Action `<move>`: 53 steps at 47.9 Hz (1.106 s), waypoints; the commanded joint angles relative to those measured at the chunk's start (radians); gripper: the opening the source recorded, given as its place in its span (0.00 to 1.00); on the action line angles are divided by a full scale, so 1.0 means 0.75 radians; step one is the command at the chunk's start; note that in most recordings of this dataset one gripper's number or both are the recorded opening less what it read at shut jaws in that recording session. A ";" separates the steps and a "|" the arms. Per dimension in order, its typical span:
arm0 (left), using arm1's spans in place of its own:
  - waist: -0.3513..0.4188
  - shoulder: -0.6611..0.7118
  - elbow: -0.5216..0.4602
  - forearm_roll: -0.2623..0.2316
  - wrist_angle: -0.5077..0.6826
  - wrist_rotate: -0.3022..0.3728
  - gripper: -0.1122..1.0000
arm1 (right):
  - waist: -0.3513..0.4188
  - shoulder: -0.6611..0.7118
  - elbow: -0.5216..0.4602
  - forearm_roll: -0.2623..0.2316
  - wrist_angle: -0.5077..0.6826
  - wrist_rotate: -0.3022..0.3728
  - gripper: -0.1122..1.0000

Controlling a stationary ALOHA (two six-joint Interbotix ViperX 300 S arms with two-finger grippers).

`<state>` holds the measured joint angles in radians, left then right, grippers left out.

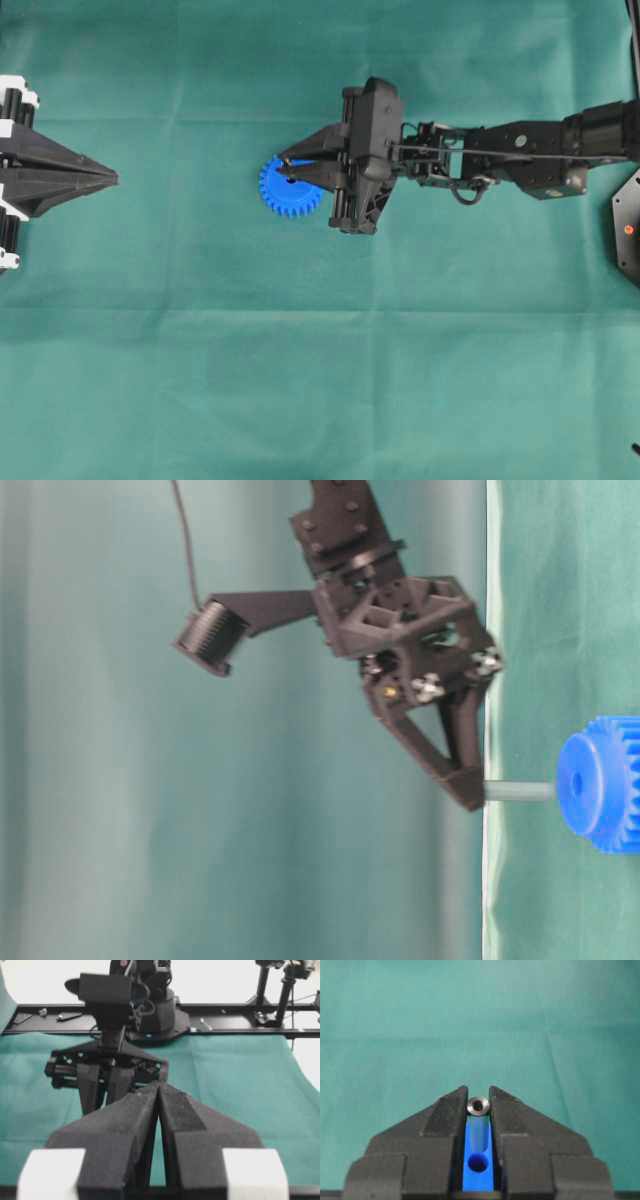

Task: Insert the shaft placed at a random location into the center hole of the medium gear at another random location.
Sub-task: 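Lower the shaft into the gear's center hole with the right gripper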

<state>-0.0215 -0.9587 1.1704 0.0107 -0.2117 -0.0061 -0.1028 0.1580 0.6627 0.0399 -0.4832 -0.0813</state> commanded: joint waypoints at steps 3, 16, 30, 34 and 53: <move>0.000 0.010 -0.022 0.004 -0.006 -0.002 0.10 | 0.002 -0.057 -0.004 -0.004 -0.004 -0.025 0.22; 0.000 0.010 -0.022 0.004 -0.006 -0.002 0.10 | 0.002 -0.039 -0.010 -0.004 -0.002 -0.025 0.22; 0.000 0.010 -0.022 0.004 -0.006 -0.002 0.10 | 0.002 0.025 -0.020 0.002 -0.012 -0.016 0.22; 0.002 0.010 -0.022 0.004 -0.006 -0.002 0.10 | 0.002 0.035 -0.020 0.002 -0.014 -0.014 0.22; 0.006 0.010 -0.022 0.004 -0.006 -0.002 0.10 | 0.002 0.106 -0.029 0.014 -0.045 -0.010 0.22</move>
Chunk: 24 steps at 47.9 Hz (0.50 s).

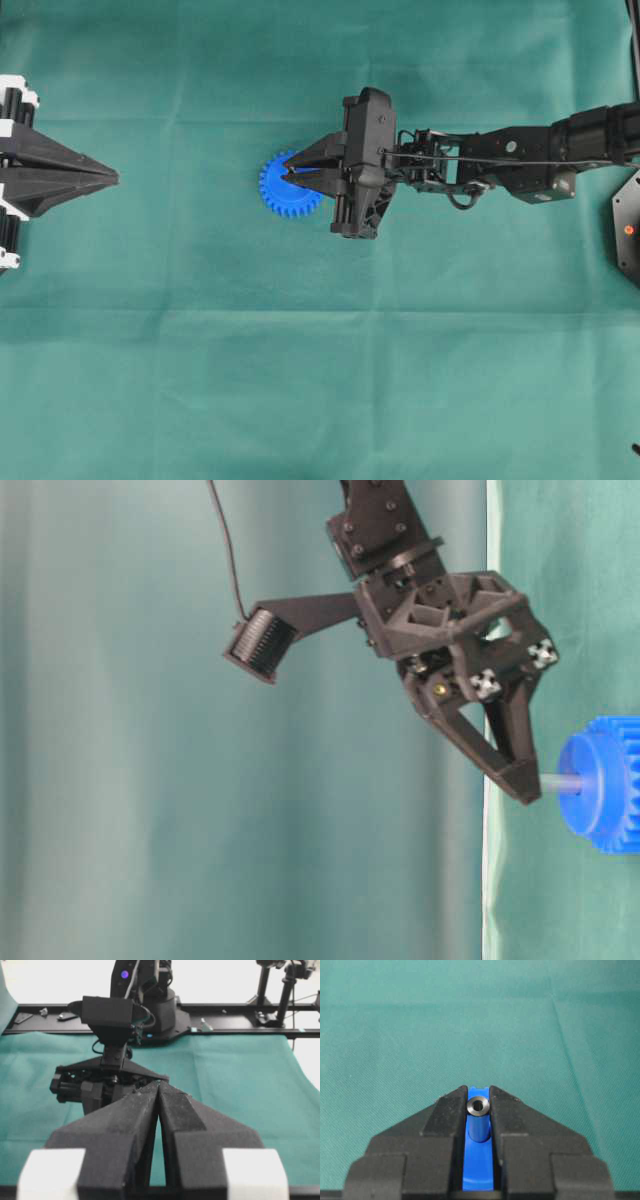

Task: Insert the shaft placed at a random location into the center hole of the medium gear at another random location.
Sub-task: 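Lower the shaft into the gear's center hole with the right gripper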

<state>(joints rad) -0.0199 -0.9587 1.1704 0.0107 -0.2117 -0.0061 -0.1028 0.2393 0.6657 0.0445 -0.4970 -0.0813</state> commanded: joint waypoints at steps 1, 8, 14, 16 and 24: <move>0.004 0.010 -0.022 0.004 -0.006 -0.002 0.10 | 0.002 0.004 -0.033 0.008 -0.029 -0.010 0.22; 0.004 0.010 -0.020 0.004 -0.004 -0.002 0.10 | 0.002 0.045 -0.047 0.010 -0.031 -0.010 0.22; 0.008 0.010 -0.020 0.004 0.006 0.000 0.10 | 0.002 0.061 -0.059 0.012 -0.031 -0.010 0.22; 0.010 0.010 -0.022 0.006 0.008 0.000 0.10 | 0.002 0.063 -0.059 0.010 -0.031 -0.010 0.22; 0.012 0.010 -0.020 0.004 0.008 0.000 0.10 | 0.002 0.061 -0.057 0.010 -0.027 -0.010 0.22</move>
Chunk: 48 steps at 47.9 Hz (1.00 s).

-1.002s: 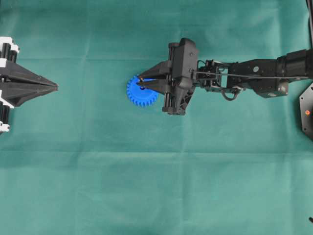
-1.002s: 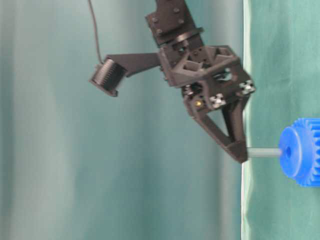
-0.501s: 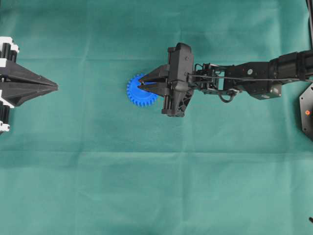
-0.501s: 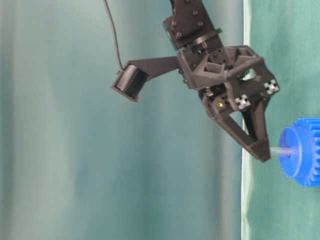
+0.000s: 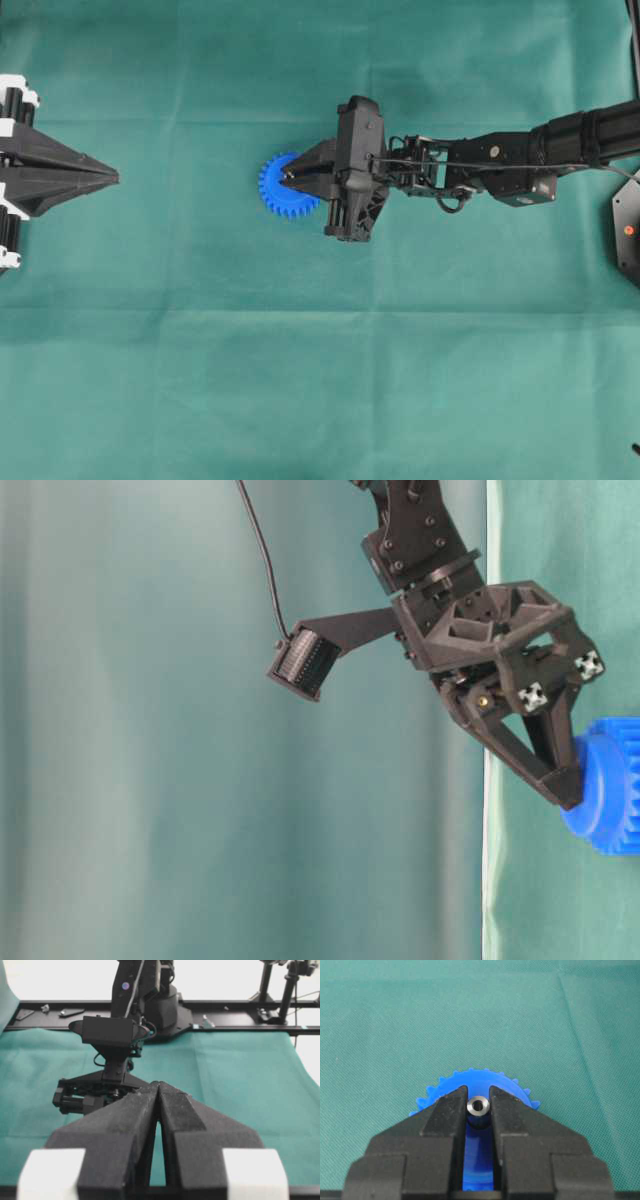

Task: Insert the shaft placed at a random location into the center hole of the medium gear at another random location.
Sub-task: 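Open the right gripper and raise it off the inserted shaft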

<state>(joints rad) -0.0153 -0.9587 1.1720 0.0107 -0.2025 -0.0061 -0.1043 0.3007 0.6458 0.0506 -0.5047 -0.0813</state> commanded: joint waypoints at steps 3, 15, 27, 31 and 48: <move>0.006 0.010 -0.025 0.004 -0.004 0.000 0.10 | 0.004 -0.020 -0.031 0.004 -0.014 -0.010 0.22; 0.006 0.010 -0.025 0.004 -0.002 0.000 0.10 | 0.000 -0.020 -0.027 0.002 0.002 -0.006 0.22; 0.006 0.010 -0.025 0.006 -0.004 -0.002 0.10 | 0.002 -0.035 -0.025 0.004 0.002 -0.004 0.35; 0.006 0.010 -0.025 0.004 -0.004 -0.002 0.10 | 0.002 -0.049 -0.025 0.002 0.002 -0.004 0.57; 0.006 0.010 -0.025 0.004 -0.004 -0.002 0.10 | 0.004 -0.194 0.016 0.002 0.004 -0.010 0.84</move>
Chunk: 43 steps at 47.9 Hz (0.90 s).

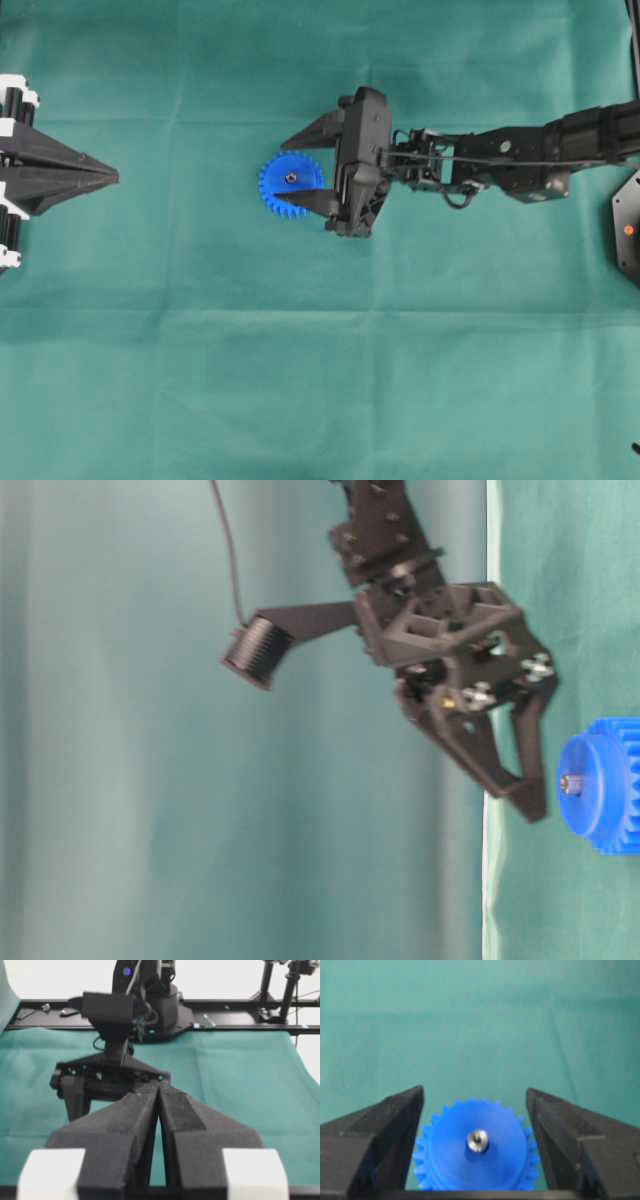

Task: Insert the shaft placed at a random location into the center hole of the medium gear at another random location.
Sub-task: 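Open the right gripper and raise it off the inserted shaft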

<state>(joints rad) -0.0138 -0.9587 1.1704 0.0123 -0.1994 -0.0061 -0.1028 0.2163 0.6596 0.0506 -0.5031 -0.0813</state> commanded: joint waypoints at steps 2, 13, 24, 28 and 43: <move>0.004 0.010 -0.022 0.002 -0.008 -0.002 0.10 | 0.002 -0.102 0.006 0.002 0.002 -0.010 0.84; 0.004 0.010 -0.022 0.002 -0.008 -0.002 0.10 | 0.002 -0.176 0.037 0.004 0.004 -0.010 0.84; 0.004 0.010 -0.022 0.002 -0.008 -0.002 0.10 | 0.002 -0.184 0.057 0.004 0.004 -0.008 0.84; 0.004 0.010 -0.020 0.002 -0.010 -0.002 0.10 | 0.002 -0.202 0.088 0.006 0.000 -0.006 0.84; 0.004 0.010 -0.022 0.002 -0.008 -0.002 0.10 | 0.002 -0.356 0.278 0.049 -0.014 -0.006 0.84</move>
<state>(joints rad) -0.0123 -0.9603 1.1720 0.0123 -0.2010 -0.0061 -0.1028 0.0046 0.8483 0.0782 -0.5031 -0.0813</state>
